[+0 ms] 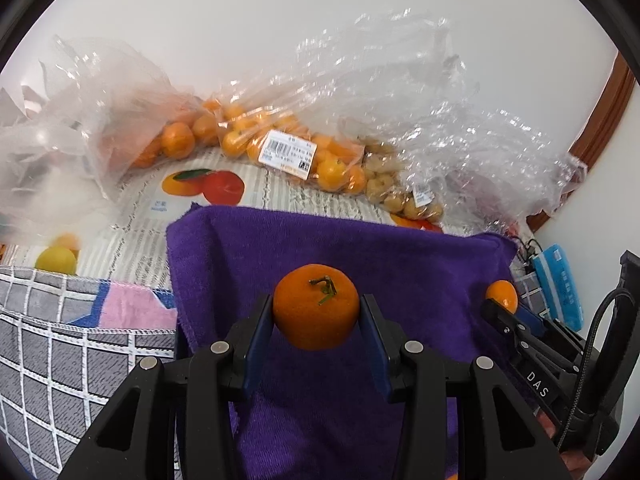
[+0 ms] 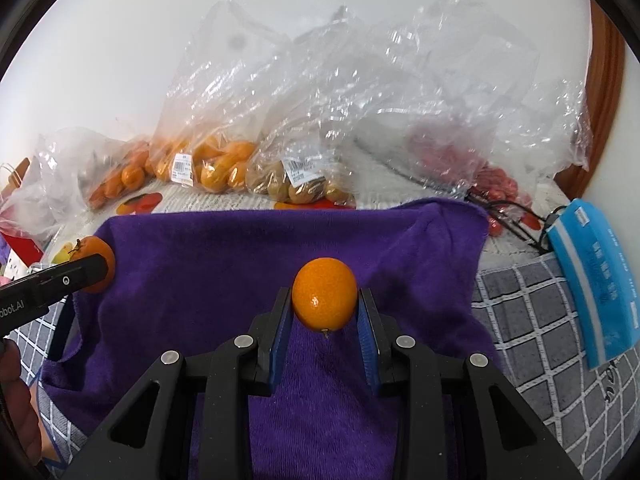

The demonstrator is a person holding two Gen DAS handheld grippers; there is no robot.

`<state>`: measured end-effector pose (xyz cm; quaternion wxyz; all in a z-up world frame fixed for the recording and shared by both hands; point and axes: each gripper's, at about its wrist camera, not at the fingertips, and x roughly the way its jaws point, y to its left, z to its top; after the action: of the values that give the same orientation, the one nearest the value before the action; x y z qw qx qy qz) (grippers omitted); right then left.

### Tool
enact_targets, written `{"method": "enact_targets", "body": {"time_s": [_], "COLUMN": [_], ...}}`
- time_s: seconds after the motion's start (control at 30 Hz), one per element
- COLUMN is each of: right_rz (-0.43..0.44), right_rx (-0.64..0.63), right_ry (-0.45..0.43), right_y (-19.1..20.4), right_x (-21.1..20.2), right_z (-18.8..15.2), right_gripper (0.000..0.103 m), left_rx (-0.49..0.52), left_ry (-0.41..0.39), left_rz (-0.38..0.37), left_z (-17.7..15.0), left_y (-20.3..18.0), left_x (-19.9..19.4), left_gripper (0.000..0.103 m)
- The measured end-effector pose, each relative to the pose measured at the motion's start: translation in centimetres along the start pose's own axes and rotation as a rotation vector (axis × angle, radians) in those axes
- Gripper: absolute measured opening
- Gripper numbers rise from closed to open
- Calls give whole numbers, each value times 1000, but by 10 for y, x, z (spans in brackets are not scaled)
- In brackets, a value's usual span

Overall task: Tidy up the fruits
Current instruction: 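Lower the orange onto the towel and open the left tool while the right tool releases its tangerine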

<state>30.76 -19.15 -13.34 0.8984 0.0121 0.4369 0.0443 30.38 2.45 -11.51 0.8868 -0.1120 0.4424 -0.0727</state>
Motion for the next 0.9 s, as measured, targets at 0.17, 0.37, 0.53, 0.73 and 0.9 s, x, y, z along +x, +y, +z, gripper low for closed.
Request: {"method": "enact_targets", "body": {"time_s": [0.17,0.37,0.53,0.73,0.9], "right_rz": [-1,5,7,-10,-38], "right_rx": [8,22,13,14,28], "right_ry": [29,55,68,42,9], "right_y": [-2,-5,-4,-4,0], "right_x": [12,21,21,-3,-42], "right_z": [-6,-8,-10,-13,-20], "right_gripper": [32,32,33,49,50], "left_rx": [3,-1,4,34,26], "left_ry": [31,60,77,70,9], "left_rz": [11,8,12,41,39], "left_z": [-4,-8,-10,-9,-18], "left_y": [1,4,2,-6,-12], "left_x": [15,26,32,15,-29], "left_gripper": [41,41,42,54,54]}}
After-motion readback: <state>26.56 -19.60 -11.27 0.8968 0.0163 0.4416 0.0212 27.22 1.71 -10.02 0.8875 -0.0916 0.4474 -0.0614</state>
